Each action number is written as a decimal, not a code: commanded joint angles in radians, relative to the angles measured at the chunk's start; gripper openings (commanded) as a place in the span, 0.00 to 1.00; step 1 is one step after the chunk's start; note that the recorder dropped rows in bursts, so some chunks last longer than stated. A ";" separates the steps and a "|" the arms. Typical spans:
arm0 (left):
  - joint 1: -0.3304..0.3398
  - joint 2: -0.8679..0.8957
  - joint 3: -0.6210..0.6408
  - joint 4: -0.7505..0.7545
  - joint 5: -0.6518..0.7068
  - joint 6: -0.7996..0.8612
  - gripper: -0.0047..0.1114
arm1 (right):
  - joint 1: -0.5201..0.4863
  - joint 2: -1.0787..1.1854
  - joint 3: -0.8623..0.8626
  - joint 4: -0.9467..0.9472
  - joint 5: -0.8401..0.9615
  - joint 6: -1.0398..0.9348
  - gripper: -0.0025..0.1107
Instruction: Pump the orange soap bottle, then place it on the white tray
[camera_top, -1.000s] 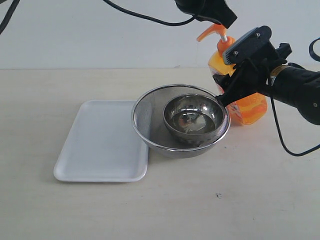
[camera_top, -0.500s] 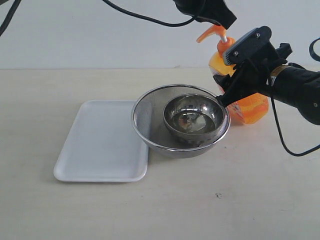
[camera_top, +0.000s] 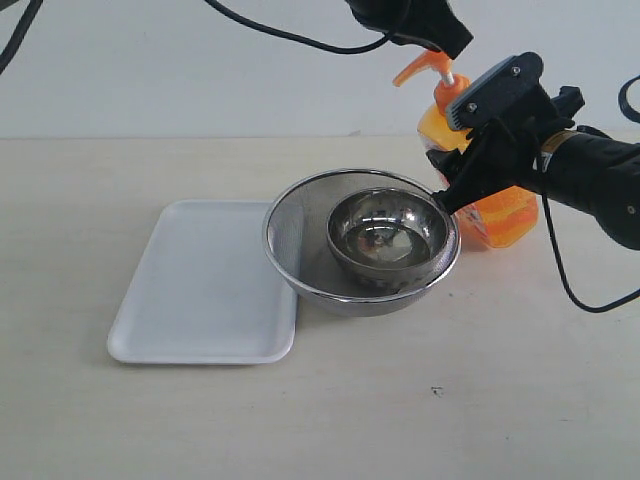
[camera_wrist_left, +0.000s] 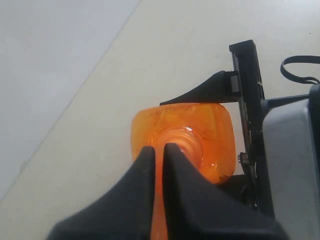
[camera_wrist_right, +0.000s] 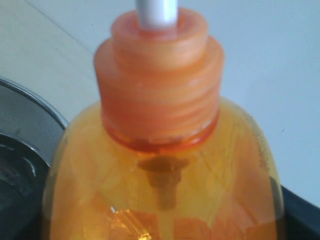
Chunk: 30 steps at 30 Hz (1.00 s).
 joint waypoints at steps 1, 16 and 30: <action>-0.003 0.064 0.029 0.035 0.102 -0.007 0.08 | 0.003 -0.017 -0.009 -0.014 -0.043 0.036 0.02; -0.003 0.064 0.029 0.035 0.102 -0.007 0.08 | 0.003 -0.017 -0.009 -0.014 -0.043 0.038 0.02; -0.003 -0.036 0.026 0.048 0.026 -0.007 0.08 | 0.003 -0.017 -0.009 -0.014 -0.049 0.041 0.02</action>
